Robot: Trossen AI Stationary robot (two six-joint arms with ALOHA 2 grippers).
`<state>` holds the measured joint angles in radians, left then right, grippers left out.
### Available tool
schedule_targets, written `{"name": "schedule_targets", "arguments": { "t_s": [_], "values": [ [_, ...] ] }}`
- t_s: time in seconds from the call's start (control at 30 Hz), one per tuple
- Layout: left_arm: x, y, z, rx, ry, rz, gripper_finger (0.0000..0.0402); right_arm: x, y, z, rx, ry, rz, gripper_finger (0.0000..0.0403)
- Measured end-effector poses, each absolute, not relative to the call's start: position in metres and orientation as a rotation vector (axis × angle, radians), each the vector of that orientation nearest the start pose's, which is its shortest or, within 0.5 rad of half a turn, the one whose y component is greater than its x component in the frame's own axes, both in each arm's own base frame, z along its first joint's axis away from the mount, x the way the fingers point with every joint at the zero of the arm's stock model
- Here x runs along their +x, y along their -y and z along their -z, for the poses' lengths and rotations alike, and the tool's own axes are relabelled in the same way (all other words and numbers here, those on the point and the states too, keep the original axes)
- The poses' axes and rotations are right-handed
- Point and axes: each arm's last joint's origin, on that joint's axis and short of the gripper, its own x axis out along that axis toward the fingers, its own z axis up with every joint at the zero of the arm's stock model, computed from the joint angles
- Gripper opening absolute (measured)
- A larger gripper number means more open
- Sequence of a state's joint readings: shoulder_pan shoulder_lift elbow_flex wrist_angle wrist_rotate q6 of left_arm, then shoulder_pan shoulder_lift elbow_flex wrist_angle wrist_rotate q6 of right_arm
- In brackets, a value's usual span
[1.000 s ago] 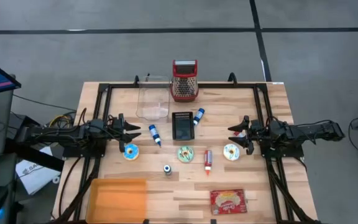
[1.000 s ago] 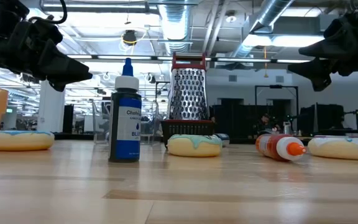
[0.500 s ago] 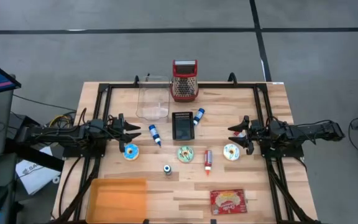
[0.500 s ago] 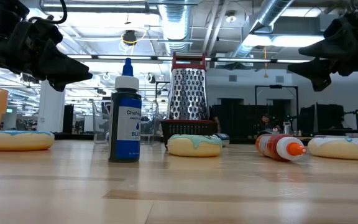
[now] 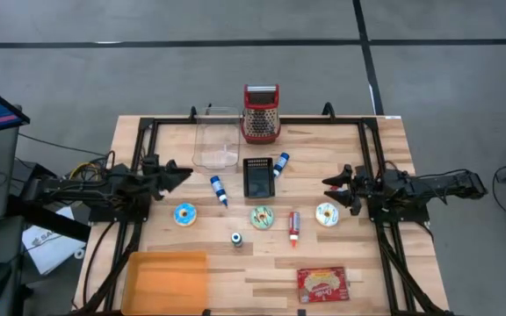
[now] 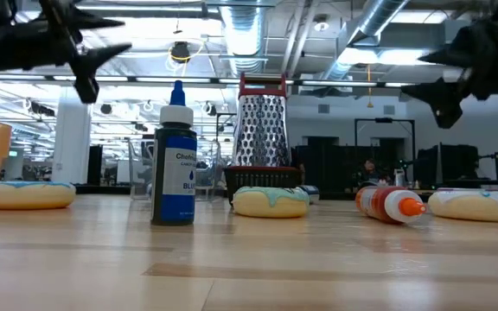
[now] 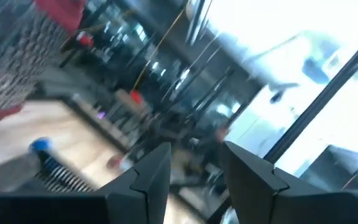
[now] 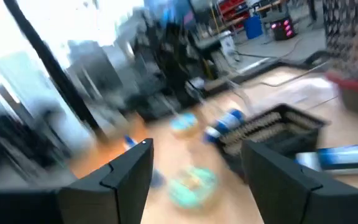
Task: Pick & Place Food Item
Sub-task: Put the popcorn bag into the orange bin
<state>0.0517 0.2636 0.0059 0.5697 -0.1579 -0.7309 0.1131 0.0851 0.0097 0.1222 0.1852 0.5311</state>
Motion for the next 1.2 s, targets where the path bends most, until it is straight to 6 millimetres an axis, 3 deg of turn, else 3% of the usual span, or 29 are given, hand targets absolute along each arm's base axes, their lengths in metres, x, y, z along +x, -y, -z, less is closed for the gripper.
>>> {"name": "schedule_targets", "arguments": {
  "t_s": [0.23, 0.43, 0.67, 0.87, 0.97, 1.03, 1.2],
  "values": [
    [0.1, -0.012, -0.215, -0.763, 0.592, -0.077, 0.014, 0.099, -0.005, -0.189, 0.707, 0.258, 0.046, 0.0234],
    [0.102, -0.008, -0.215, -0.767, 0.536, 0.076, 0.014, 0.095, -0.008, -0.203, 0.824, 0.397, -0.045, 0.0234],
    [0.105, -0.003, -0.213, -0.829, 0.449, 0.226, 0.014, 0.096, -0.008, -0.199, 1.084, 0.356, -0.067, 0.0234],
    [0.105, -0.002, -0.217, -0.835, 0.471, 0.289, 0.014, 0.094, -0.019, -0.207, 1.202, 0.317, -0.318, 0.0234],
    [0.104, -0.002, -0.22, -0.822, 0.51, 0.306, 0.014, 0.099, -0.029, -0.217, 1.307, 0.194, -0.4, 0.0234],
    [0.104, -0.002, -0.221, -0.822, 0.523, 0.301, 0.014, 0.106, -0.039, -0.226, 1.381, 0.019, -0.442, 0.0234],
    [0.105, -0.003, -0.22, -0.837, 0.526, 0.273, 0.014, 0.132, -0.079, -0.238, 1.43, -0.713, -0.436, 0.0234]
  ]
}}
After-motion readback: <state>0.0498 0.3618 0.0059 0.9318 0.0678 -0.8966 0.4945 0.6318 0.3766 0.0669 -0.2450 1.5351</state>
